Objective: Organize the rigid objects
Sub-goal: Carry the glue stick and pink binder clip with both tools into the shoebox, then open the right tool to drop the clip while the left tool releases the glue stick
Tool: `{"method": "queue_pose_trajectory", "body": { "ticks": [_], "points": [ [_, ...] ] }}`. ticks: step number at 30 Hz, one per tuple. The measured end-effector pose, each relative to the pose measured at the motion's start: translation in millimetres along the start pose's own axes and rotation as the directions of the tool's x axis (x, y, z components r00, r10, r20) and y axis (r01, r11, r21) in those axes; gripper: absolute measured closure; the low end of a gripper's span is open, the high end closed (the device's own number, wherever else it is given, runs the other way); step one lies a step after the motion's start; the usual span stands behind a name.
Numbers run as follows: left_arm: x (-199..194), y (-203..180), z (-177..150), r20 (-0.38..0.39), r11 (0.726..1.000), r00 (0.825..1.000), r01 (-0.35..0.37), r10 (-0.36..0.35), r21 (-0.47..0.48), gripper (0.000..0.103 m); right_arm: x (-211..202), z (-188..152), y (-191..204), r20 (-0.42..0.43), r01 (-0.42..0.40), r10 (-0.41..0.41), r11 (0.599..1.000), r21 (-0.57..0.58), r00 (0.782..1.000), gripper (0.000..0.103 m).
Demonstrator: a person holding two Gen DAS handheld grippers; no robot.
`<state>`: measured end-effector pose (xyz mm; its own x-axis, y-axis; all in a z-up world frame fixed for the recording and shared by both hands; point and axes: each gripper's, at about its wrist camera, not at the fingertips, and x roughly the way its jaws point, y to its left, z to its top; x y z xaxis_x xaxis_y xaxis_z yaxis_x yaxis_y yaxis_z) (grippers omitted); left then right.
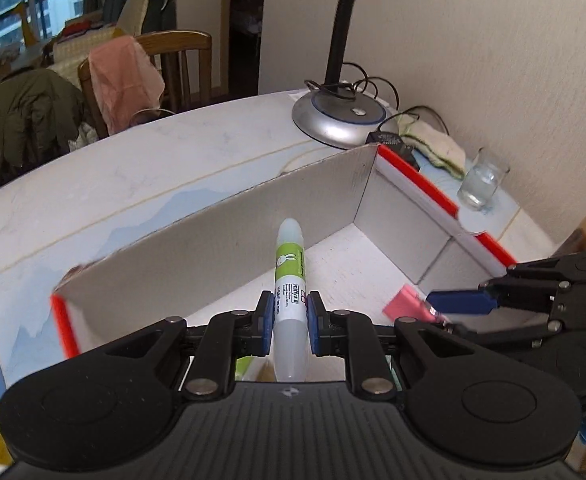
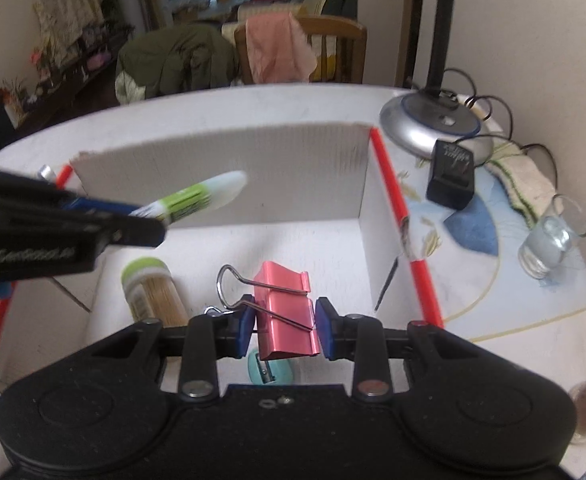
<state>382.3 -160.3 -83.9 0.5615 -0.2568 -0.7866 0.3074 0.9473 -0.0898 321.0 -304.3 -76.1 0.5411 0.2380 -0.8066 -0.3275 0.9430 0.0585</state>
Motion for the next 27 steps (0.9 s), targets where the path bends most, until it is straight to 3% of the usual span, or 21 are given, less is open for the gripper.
{"method": "queue_pose_trajectory", "body": {
  "ticks": [13, 22, 27],
  "points": [
    [52, -8, 9, -0.158, 0.999, 0.987, 0.035, -0.032, 0.015, 0.086, 26, 3, 6, -0.131, 0.008, -0.015, 0.999, -0.051, 0.991, 0.071],
    [68, -8, 6, -0.231, 0.999, 0.972, 0.043, -0.042, 0.000, 0.086, 29, 5, 8, -0.167, 0.006, -0.017, 0.998, -0.065, 0.986, 0.071],
    [68, -6, 1, -0.258, 0.999, 0.965, 0.041, -0.045, -0.020, 0.086, 28, 5, 6, -0.170, -0.002, -0.009, 0.998, -0.065, 0.985, 0.065]
  ]
}}
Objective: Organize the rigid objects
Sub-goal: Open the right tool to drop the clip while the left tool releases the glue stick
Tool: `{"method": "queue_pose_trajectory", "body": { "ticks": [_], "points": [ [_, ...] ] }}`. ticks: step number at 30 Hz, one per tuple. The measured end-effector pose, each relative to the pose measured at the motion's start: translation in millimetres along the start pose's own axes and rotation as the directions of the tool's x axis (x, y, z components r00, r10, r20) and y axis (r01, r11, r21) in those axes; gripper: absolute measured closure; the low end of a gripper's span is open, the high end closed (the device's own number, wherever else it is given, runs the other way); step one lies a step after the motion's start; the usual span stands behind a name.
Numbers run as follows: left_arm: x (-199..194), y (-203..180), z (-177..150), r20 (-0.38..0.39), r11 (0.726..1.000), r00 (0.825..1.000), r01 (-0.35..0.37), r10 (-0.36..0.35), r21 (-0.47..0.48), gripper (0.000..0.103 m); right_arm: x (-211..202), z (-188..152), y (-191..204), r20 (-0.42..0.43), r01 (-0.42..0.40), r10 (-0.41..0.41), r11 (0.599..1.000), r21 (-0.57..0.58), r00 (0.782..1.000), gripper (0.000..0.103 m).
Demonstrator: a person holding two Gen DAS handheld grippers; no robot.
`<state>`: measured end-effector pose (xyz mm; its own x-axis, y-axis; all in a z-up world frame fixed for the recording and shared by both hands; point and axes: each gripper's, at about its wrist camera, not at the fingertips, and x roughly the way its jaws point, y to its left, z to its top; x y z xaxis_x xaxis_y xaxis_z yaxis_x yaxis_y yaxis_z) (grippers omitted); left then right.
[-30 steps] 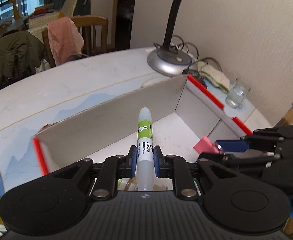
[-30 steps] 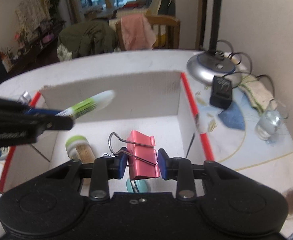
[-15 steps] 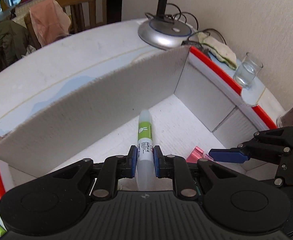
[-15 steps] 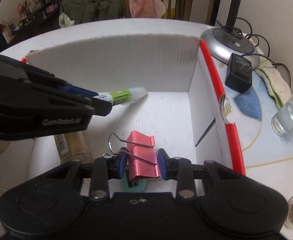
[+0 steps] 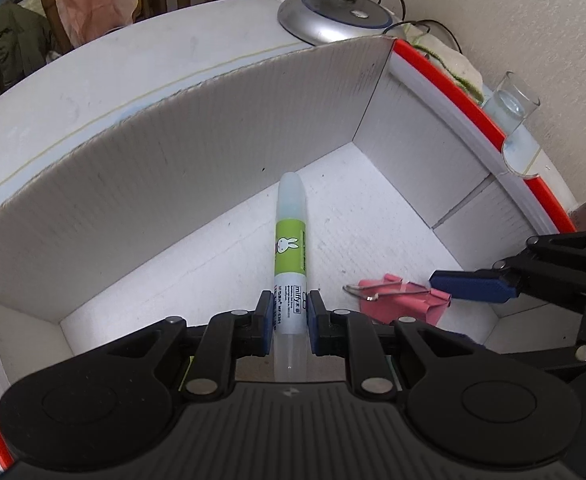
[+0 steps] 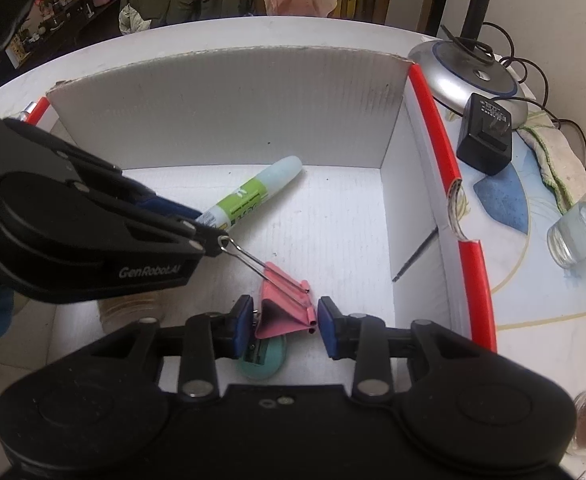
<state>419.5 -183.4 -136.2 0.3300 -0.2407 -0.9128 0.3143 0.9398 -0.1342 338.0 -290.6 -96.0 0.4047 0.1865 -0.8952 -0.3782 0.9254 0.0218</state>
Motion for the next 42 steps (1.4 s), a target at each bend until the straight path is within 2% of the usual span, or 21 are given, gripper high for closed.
{"method": "queue_pose_trajectory", "body": {
  "ticks": [8, 18, 27, 38, 39, 42],
  "points": [
    [-15, 3, -7, 0.014, 1.000, 1.000, 0.011, -0.010, -0.020, 0.086, -13, -8, -3, 0.052, -0.022, 0.021, 1.000, 0.017, 0.998, 0.055],
    [-60, 7, -27, 0.120, 0.999, 0.993, 0.020, -0.015, -0.041, 0.086, -46, -15, -2, 0.151, -0.038, 0.033, 0.999, 0.035, 0.988, 0.049],
    [-110, 2, -51, 0.231, 0.999, 0.973, 0.026, -0.016, -0.041, 0.086, -76, -26, 7, 0.228, -0.048, 0.035, 0.997, 0.053, 0.973, 0.044],
    [-162, 8, -96, 0.349, 0.997, 0.937, 0.034, -0.010, -0.064, 0.085, -117, -45, 27, 0.327, -0.055, 0.035, 0.997, 0.052, 0.944, 0.033],
    [-167, 10, -101, 0.358, 0.997, 0.934, 0.033, -0.006, -0.068, 0.084, -122, -48, 29, 0.337, -0.058, 0.037, 0.997, 0.052, 0.941, 0.032],
    [-181, 14, -118, 0.389, 0.996, 0.921, 0.030, 0.003, -0.079, 0.068, -135, -56, 37, 0.375, -0.070, 0.046, 0.996, 0.052, 0.926, 0.028]
  ]
}}
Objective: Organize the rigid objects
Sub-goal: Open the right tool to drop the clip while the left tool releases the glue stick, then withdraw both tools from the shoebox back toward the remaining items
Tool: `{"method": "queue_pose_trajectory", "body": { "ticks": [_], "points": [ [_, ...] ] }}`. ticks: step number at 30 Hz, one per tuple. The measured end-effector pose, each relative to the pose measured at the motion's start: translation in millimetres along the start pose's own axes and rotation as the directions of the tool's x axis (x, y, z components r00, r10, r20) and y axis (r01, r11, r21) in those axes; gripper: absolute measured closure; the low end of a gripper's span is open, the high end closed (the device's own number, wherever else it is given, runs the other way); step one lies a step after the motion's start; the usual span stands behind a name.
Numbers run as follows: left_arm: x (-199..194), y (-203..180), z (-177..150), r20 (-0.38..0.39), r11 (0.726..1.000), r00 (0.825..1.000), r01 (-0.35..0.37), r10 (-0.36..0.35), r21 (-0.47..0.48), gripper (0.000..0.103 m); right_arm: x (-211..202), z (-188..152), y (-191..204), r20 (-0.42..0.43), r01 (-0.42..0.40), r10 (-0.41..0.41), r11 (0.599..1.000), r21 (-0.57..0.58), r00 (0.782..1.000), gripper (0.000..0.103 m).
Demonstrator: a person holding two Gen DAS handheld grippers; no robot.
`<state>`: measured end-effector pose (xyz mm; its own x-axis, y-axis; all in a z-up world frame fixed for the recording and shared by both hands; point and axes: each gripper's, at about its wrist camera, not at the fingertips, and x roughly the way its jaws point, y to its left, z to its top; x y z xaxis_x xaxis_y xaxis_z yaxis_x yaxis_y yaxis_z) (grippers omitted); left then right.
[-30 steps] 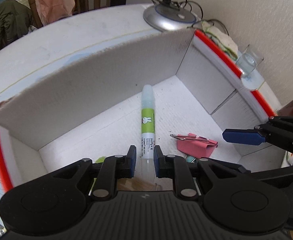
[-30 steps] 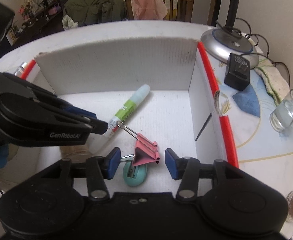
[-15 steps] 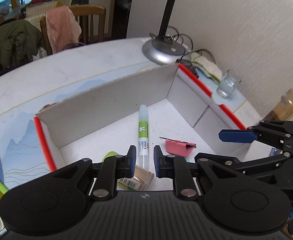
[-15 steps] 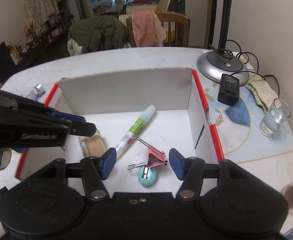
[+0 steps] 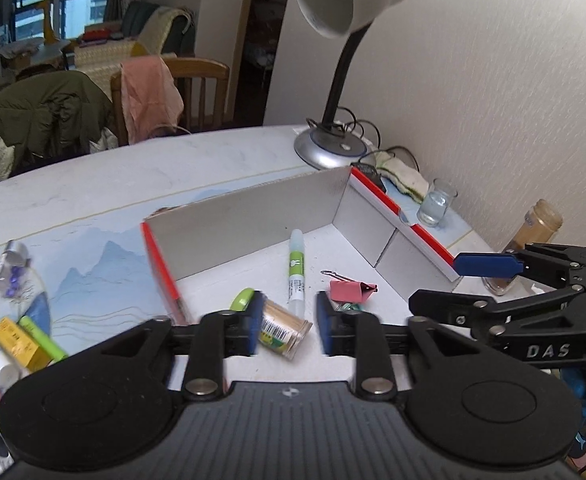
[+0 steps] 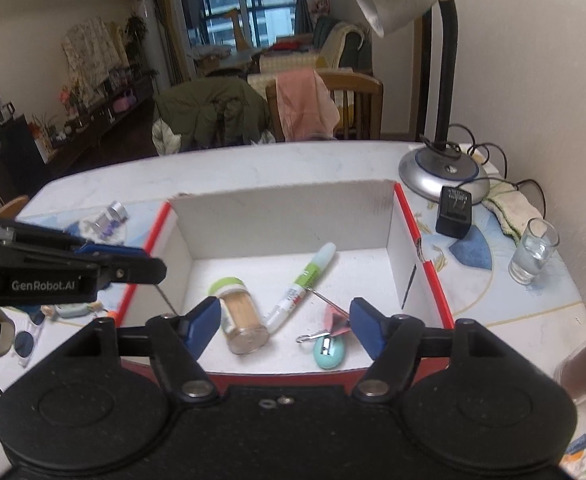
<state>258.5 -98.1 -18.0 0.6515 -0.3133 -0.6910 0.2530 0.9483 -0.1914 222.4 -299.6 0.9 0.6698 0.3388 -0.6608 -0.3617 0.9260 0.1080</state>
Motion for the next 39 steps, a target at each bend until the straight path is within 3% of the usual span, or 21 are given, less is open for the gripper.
{"method": "queue_pose_trajectory", "body": {
  "ticks": [1, 3, 8, 10, 14, 18, 26, 28, 39],
  "points": [
    [-7, 2, -3, 0.014, 1.000, 1.000, -0.001, 0.001, -0.006, 0.059, -4, -1, 4, 0.012, -0.004, 0.004, 1.000, -0.001, 1.000, 0.027],
    [-22, 6, -10, 0.043, 1.000, 0.999, -0.007, 0.008, -0.011, 0.052, -13, -2, 12, 0.037, -0.009, 0.010, 1.000, -0.007, 0.999, 0.026],
    [-54, 19, -28, 0.081, 0.999, 0.996, -0.025, 0.028, -0.031, 0.051, -28, -7, 36, 0.072, -0.033, 0.033, 0.999, -0.008, 0.997, 0.021],
    [-68, 26, -36, 0.101, 0.999, 0.994, -0.036, 0.040, -0.039, 0.043, -33, -9, 45, 0.086, -0.054, 0.054, 0.999, -0.005, 0.995, 0.019],
    [-92, 44, -51, 0.128, 0.996, 0.990, -0.054, 0.062, -0.064, 0.039, -38, -14, 71, 0.102, -0.074, 0.076, 0.997, -0.018, 0.992, 0.013],
    [-112, 64, -65, 0.141, 0.993, 0.986, -0.083, 0.094, -0.080, 0.025, -38, -19, 95, 0.107, -0.105, 0.107, 0.994, -0.027, 0.988, 0.007],
    [-139, 117, -87, 0.141, 0.983, 0.978, -0.141, 0.157, -0.115, 0.014, -29, -25, 145, 0.085, -0.107, 0.110, 0.993, -0.043, 0.990, 0.006],
    [-142, 130, -92, 0.137, 0.978, 0.973, -0.170, 0.186, -0.123, 0.000, -24, -25, 155, 0.075, -0.109, 0.112, 0.993, -0.041, 0.991, 0.006],
    [-136, 200, -130, 0.102, 0.959, 0.965, -0.224, 0.243, -0.172, 0.000, 16, -31, 204, 0.009, -0.100, 0.100, 0.994, -0.036, 0.995, 0.007]
  ]
}}
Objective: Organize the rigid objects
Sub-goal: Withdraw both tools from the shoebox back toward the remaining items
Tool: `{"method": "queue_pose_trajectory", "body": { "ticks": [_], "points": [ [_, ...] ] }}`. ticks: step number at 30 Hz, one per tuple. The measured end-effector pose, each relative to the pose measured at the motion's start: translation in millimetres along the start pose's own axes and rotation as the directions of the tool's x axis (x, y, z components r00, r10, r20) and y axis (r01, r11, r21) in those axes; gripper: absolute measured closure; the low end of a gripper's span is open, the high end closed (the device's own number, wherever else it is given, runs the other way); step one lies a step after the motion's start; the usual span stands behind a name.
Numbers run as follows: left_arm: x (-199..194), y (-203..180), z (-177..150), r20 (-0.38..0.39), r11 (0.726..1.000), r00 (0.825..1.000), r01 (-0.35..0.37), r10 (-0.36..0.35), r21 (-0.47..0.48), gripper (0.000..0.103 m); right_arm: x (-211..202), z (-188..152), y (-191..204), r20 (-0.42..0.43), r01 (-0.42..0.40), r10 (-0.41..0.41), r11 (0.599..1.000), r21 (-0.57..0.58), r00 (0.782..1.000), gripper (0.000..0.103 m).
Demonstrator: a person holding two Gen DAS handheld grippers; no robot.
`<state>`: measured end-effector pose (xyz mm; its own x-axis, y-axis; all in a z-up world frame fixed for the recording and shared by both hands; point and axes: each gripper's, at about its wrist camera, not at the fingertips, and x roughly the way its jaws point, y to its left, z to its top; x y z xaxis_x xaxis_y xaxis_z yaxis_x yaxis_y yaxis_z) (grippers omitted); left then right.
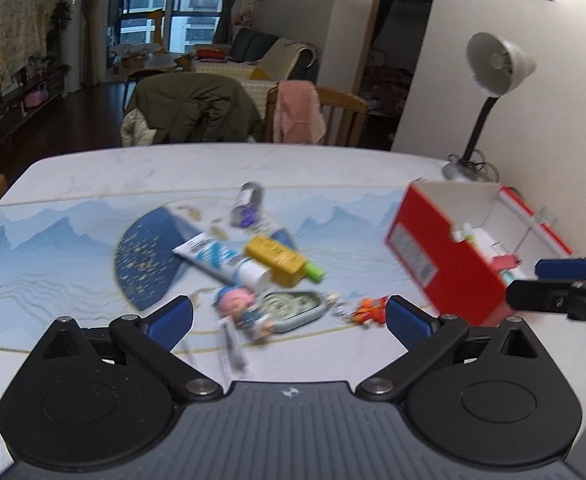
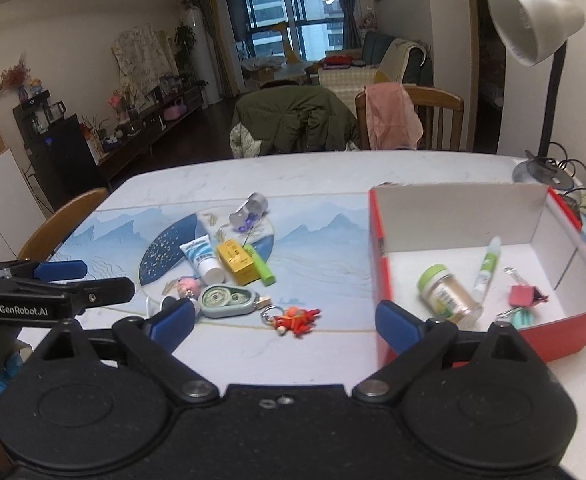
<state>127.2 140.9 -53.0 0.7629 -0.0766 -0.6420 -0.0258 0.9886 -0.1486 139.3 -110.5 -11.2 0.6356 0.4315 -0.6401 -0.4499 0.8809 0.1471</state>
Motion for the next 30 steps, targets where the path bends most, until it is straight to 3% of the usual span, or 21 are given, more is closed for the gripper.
{"method": "queue_pose_trajectory", "body": {
  "ticks": [6, 9, 26, 30],
  "points": [
    [31, 27, -25, -0.108, 0.998, 0.994, 0.022, -0.028, -0.056, 0.000, 32, -6, 19, -0.048, -0.009, 0.008, 1.000, -0.024, 0.999, 0.008],
    [44, 32, -36, -0.139, 0.999, 0.990, -0.008, 0.001, -0.050, 0.000, 49, -10, 22, -0.085, -0.004, 0.002, 1.000, -0.023, 0.996, 0.009],
    [94, 39, -46, -0.175, 0.992, 0.977, -0.124, 0.118, -0.021, 0.001, 138, -14, 16, -0.187, 0.086, -0.096, 0.994, -0.061, 0.978, 0.023],
    [101, 38, -46, -0.184, 0.991, 0.975, -0.131, 0.126, -0.015, 0.013, 152, -14, 12, -0.205, 0.087, -0.098, 0.994, -0.059, 0.974, 0.026]
  ]
}}
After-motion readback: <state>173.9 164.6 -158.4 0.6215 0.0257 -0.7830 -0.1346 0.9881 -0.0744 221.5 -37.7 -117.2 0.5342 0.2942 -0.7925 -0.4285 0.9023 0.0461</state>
